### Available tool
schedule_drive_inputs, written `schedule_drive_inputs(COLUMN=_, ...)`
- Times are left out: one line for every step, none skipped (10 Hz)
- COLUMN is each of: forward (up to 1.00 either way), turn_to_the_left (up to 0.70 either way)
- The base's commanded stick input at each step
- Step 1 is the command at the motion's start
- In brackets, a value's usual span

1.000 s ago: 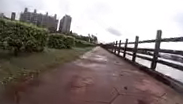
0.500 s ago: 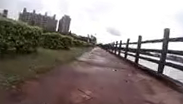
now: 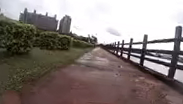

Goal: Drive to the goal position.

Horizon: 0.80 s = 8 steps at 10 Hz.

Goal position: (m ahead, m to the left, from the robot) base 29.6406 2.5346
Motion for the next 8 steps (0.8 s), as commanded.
schedule_drive_inputs(forward=0.85, turn_to_the_left=0.01)
schedule_drive_inputs(forward=0.85, turn_to_the_left=0.01)
schedule_drive_inputs(forward=0.85, turn_to_the_left=0.01)
schedule_drive_inputs(forward=0.85, turn_to_the_left=0.01)
schedule_drive_inputs(forward=0.85, turn_to_the_left=0.01)
schedule_drive_inputs(forward=0.85, turn_to_the_left=0.00)
schedule_drive_inputs(forward=0.85, turn_to_the_left=-0.20)
schedule_drive_inputs(forward=0.85, turn_to_the_left=-0.33)
